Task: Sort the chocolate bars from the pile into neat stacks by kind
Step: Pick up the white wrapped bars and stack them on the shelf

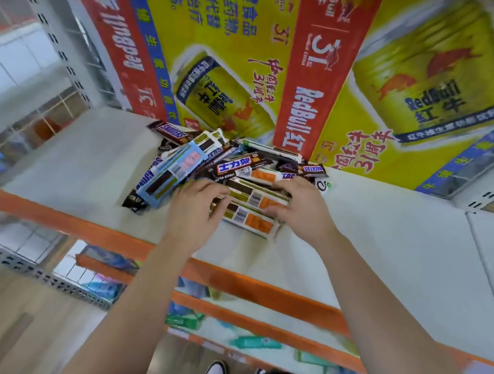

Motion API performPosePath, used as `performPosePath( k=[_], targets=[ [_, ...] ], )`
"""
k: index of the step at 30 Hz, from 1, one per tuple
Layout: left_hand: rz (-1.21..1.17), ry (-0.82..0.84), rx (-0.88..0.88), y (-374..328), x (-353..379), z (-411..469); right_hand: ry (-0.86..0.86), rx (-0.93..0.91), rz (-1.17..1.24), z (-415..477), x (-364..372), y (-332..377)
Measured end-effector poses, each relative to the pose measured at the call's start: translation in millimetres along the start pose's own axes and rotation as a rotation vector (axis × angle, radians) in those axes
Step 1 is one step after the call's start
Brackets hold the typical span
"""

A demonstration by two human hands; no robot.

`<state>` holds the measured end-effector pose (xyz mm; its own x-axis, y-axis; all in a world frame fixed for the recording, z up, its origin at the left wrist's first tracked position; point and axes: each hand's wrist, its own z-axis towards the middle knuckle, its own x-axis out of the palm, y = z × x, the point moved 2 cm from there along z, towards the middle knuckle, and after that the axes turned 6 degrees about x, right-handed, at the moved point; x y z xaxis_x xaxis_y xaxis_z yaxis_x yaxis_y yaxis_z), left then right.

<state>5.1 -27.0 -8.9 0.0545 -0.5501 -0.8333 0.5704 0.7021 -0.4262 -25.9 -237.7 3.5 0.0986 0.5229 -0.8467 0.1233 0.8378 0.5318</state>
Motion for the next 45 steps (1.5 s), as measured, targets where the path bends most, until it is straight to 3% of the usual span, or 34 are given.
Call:
performPosePath(
  k=[10, 18, 23, 28, 34, 42, 45],
  targets=[
    [-0.065, 0.071, 0.156, 4, 0, 6, -0.035, 0.121, 0.112, -8, -3, -8],
    [-0.115, 0.184, 0.130, 3, 3, 2, -0.037, -0.077, 0.067, -16, 1, -13],
    [-0.119, 0.178, 0.148, 4, 5, 4, -0.008, -0.020, 0.065, -19, -1, -18],
    [-0.170, 0.099, 0.219, 2, -2, 6, -0.063, -0.026, 0.225, -26, -12, -19],
    [-0.168, 0.110, 0.196, -10, -4, 11, -0.213, 0.131, 0.335, -27, -19, -23],
    [-0.228, 0.184, 0.175, -15, 0, 17, -0.113, 0.258, 0.439, -34, -21, -32],
    [-0.281, 0.201, 0.178, -18, 4, 18, -0.170, 0.227, 0.574, -41, -24, -32]
  ],
)
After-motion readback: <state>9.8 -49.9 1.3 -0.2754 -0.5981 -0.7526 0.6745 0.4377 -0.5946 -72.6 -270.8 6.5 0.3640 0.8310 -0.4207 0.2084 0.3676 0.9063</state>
